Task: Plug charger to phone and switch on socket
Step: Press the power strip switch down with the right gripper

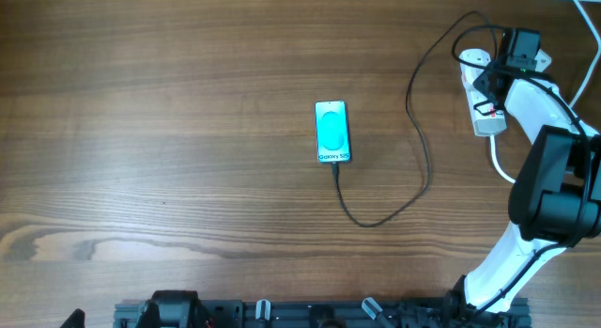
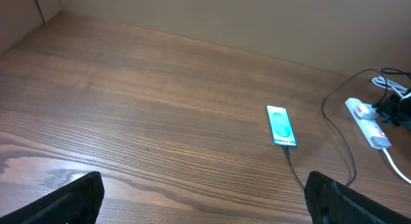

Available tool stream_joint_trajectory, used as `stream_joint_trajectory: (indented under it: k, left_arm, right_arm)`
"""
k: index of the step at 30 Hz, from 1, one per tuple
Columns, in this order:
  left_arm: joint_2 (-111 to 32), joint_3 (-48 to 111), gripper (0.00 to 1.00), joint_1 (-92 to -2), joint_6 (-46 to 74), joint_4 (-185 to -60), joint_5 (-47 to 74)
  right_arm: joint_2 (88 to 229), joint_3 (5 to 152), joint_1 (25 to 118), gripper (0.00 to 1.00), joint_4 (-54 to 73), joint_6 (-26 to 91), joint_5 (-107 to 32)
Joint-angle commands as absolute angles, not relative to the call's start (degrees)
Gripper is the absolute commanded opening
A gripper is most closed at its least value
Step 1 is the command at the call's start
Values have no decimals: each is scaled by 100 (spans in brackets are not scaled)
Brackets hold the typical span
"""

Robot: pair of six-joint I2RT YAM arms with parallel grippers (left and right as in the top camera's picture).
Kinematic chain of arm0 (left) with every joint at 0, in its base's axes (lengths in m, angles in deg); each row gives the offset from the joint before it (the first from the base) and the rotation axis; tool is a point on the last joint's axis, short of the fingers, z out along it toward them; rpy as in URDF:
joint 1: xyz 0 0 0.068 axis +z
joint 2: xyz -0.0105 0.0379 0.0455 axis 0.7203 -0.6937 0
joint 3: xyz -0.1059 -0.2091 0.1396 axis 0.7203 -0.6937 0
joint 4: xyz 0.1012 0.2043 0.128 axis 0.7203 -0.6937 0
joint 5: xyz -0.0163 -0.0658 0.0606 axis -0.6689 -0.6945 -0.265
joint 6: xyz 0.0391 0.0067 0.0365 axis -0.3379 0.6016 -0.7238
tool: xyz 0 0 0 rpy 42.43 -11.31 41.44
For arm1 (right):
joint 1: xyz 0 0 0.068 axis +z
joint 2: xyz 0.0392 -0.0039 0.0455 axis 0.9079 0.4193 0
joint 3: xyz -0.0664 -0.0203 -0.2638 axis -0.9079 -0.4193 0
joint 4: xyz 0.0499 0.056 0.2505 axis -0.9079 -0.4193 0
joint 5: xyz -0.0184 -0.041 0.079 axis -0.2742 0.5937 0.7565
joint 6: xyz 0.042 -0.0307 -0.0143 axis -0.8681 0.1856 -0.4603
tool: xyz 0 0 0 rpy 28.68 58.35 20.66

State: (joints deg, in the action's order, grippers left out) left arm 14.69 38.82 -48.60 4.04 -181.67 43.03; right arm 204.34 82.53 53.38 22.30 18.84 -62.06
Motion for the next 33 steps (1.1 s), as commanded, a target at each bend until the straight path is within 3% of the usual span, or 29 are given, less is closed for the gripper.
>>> stream_joint_trajectory:
  k: [1,33]
  left_arm:
    - [1458,3860,100,-4851,334,-18149,4340]
    - [1458,3860,100,-4851,334,-18147,4340]
  right_arm:
    - [20288,8226,5325,4,2368,1956,-6193]
    - [20703,8226,5353,5,2451,1983,-5664]
